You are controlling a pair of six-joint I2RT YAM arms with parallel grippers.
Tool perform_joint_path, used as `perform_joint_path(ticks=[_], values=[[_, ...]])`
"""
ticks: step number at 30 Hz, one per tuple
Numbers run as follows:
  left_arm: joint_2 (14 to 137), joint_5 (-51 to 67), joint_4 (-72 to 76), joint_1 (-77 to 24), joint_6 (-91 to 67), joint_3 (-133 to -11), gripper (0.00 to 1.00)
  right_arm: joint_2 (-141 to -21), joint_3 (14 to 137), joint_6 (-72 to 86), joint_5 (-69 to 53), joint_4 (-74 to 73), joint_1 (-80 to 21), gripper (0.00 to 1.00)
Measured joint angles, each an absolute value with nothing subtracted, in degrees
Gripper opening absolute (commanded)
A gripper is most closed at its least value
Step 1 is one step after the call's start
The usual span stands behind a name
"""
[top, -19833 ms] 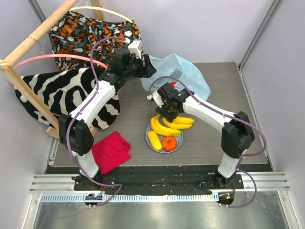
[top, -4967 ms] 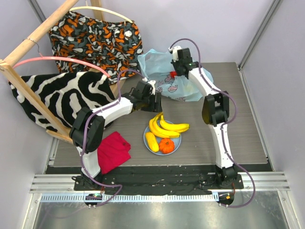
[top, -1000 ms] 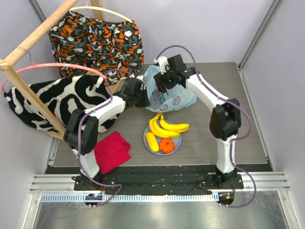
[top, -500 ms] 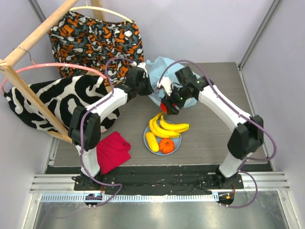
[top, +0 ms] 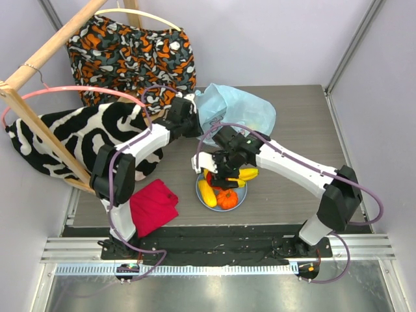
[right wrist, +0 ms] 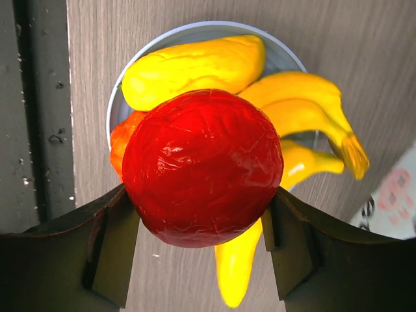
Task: Take the fake fruits out of the plastic bag
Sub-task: Place the fake fruit on the plate.
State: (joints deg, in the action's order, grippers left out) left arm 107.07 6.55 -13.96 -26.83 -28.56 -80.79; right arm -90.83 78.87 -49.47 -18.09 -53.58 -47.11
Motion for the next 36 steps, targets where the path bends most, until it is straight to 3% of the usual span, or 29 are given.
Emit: perform_joint_path(ticks=[13,19,26,30,34,36], values=[[100.1,6.6,-13.3,-25.5,-26.3,-75.9,0.00,-98.1,78.9,-54.6,-13.6,-52.8,-52.9,0.36],[99.0,6.6,-13.1,-24.8,-26.3,-74.5,0.00,-98.3,79.0,-54.8,-11.5,-52.7,-52.9,0.43],[99.0,7.1,-13.1,-24.3,-26.5,-74.5,0.00,-98.3,78.9,-55.0,-9.7,-52.7,-53.3,0.76],[99.0,7.3,-13.1,-24.2,-26.5,-74.5,0.00,-98.3,78.1,-55.1,-8.8,-52.6,-53.3,0.78],[99.0,7.5,-13.1,-24.2,-26.6,-74.5,0.00,-98.2,76.9,-54.8,-7.7,-52.2,-53.3,0.90],[99.0,7.6,-13.1,-24.2,-26.6,-74.5,0.00,-98.1,76.5,-54.7,-7.2,-52.2,-53.3,0.91]])
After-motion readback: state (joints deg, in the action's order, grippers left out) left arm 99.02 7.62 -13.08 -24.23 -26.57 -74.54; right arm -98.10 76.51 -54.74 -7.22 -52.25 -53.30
